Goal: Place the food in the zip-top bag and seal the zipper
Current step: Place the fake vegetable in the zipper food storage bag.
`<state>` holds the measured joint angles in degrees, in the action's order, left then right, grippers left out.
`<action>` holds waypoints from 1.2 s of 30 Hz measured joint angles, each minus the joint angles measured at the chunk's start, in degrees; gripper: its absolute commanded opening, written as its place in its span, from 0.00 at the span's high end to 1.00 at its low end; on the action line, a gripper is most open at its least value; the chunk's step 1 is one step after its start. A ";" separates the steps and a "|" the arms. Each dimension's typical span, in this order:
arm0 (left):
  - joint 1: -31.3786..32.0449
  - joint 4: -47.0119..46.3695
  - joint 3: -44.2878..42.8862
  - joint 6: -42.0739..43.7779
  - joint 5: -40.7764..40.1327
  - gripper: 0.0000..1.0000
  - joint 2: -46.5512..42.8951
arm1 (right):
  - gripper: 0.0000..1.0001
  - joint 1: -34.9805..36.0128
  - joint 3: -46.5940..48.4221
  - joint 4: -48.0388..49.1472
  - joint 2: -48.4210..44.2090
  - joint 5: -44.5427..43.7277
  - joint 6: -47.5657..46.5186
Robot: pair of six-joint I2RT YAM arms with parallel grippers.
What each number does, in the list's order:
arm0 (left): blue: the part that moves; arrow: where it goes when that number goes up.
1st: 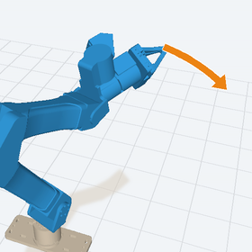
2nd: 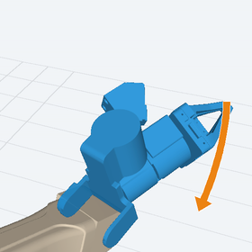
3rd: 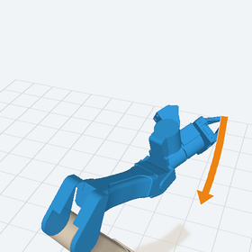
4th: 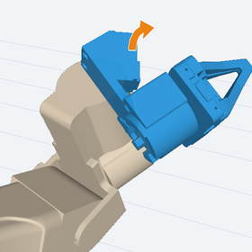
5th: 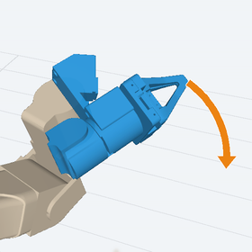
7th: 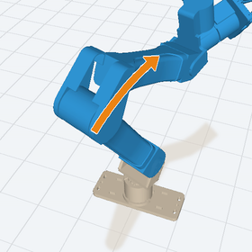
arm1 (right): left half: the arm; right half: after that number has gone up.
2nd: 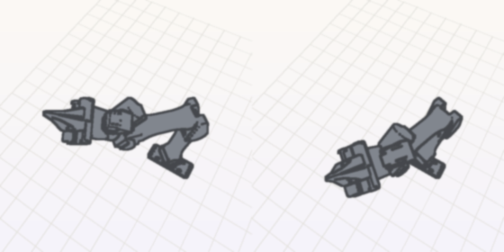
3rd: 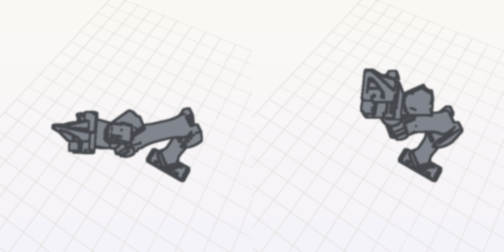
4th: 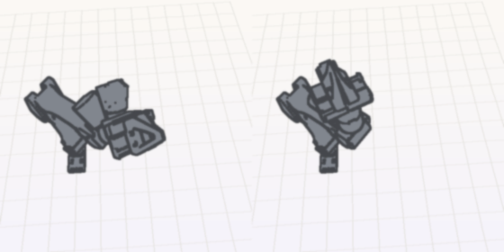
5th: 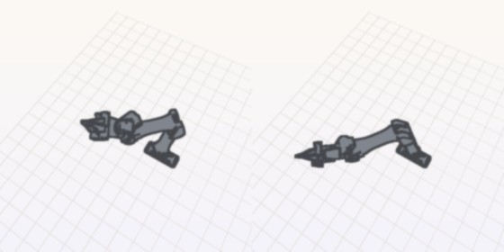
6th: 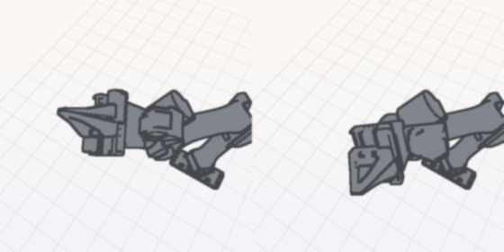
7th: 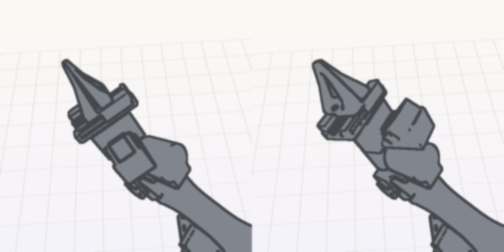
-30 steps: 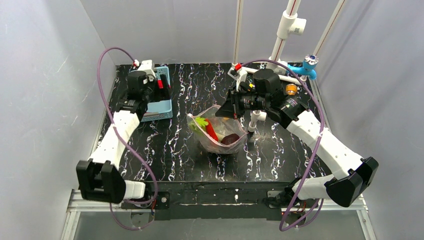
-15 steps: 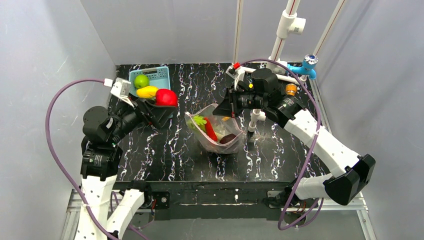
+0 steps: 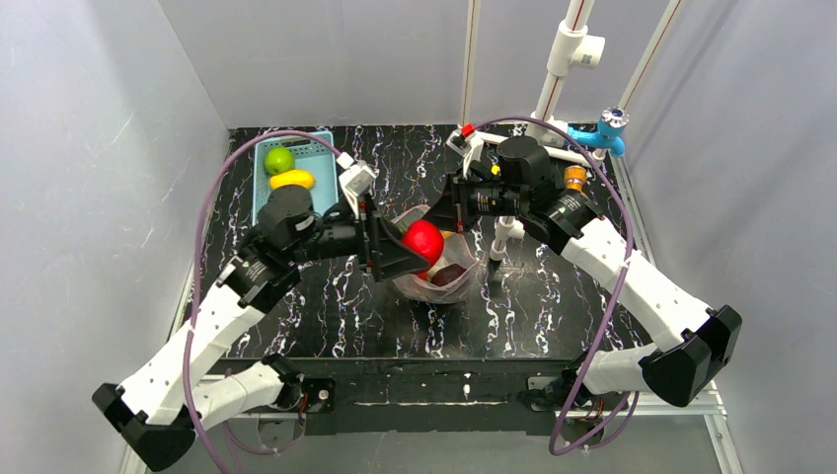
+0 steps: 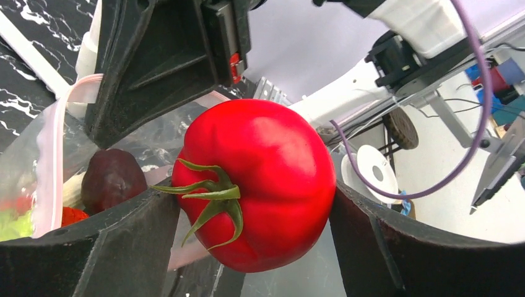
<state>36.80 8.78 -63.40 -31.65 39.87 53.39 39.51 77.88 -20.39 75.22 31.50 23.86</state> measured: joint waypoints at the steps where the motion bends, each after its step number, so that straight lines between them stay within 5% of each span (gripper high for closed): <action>1: 1.32 0.29 0.00 0.59 -0.82 0.79 0.93 | 0.99 0.00 -0.02 -0.02 -0.11 -0.02 0.00; 5: 3.40 1.11 -0.09 2.23 -3.77 0.52 3.37 | 0.99 0.00 -0.04 -0.02 -0.33 -0.04 0.00; 13: 3.85 4.38 -0.39 4.23 -9.76 0.21 3.58 | 0.99 0.00 -0.08 -0.02 -0.37 -0.02 0.00; 24: 3.85 7.10 -1.75 6.17 -12.98 0.02 3.07 | 0.99 0.00 -0.08 -0.04 -0.37 -0.02 -0.02; 36: 3.85 9.49 -2.92 7.44 -14.44 0.02 1.89 | 0.99 0.00 -0.12 -0.08 -0.40 -0.02 -0.04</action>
<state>40.64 18.27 -66.32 -24.21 25.43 55.28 39.51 77.76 -20.47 74.83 31.48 23.82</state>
